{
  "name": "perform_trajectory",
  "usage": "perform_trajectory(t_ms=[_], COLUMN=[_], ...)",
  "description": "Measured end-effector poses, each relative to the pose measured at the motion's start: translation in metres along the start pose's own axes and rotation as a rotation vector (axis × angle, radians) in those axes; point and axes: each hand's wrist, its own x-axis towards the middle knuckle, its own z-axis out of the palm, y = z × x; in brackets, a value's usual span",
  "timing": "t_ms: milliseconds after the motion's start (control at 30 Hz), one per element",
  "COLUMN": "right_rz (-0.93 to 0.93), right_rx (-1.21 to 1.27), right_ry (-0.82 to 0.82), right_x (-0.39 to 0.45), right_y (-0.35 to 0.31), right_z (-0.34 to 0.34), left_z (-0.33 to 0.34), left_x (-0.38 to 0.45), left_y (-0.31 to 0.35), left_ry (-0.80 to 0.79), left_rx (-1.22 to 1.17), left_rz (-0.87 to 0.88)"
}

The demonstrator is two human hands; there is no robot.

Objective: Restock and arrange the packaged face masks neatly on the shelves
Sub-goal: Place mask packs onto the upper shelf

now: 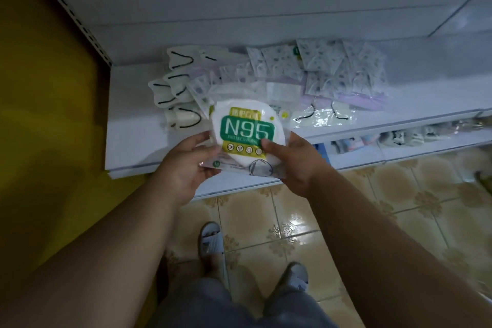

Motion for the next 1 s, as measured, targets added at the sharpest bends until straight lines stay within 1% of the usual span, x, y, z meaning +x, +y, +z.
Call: perform_trajectory(t_ms=[67, 133, 200, 233, 300, 367, 467, 533, 600, 667, 800, 900, 1000], right_rz=[-0.004, -0.011, -0.083, -0.145, -0.257, -0.349, -0.484, -0.555, -0.61, -0.665, -0.712, -0.744, -0.77], right_rx=[-0.051, -0.084, -0.077, -0.094, -0.198, -0.235, -0.153, -0.103, -0.086, -0.099, -0.05, -0.146, -0.239], right_ry=[-0.034, -0.013, 0.116, 0.222, 0.406, 0.537, 0.658, 0.716, 0.763, 0.789, 0.711, 0.671, 0.675], right_x=[-0.033, -0.064, -0.095, -0.11, -0.145, -0.189, -0.249, -0.281, -0.298, -0.303, -0.286, -0.265, -0.248], right_y=[-0.008, -0.02, -0.033, -0.04, -0.057, -0.073, -0.102, -0.128, -0.157, -0.185, -0.233, -0.27, -0.309], right_z=[-0.026, -0.049, -0.075, -0.092, -0.127, -0.17, -0.232, -0.264, -0.288, -0.301, -0.314, -0.328, -0.347], left_z=[0.024, 0.059, 0.106, 0.131, 0.184, 0.244, 0.335, 0.388, 0.429, 0.459, 0.501, 0.528, 0.558], left_x=[-0.021, -0.04, -0.058, -0.065, -0.083, -0.106, -0.138, -0.16, -0.176, -0.181, -0.171, -0.153, -0.13], left_y=[-0.001, -0.005, -0.012, -0.017, -0.029, -0.042, -0.052, -0.046, -0.033, -0.018, 0.017, 0.048, 0.08], left_ry=[-0.073, -0.112, -0.164, -0.185, -0.225, -0.269, -0.291, -0.315, -0.319, -0.287, -0.18, -0.112, -0.052], left_rx=[0.162, 0.357, 0.436, 0.445, 0.479, 0.522, 0.562, 0.597, 0.612, 0.605, 0.636, 0.626, 0.639], left_rz=[0.027, 0.105, 0.173, 0.205, 0.261, 0.324, 0.463, 0.566, 0.634, 0.674, 0.755, 0.791, 0.798])
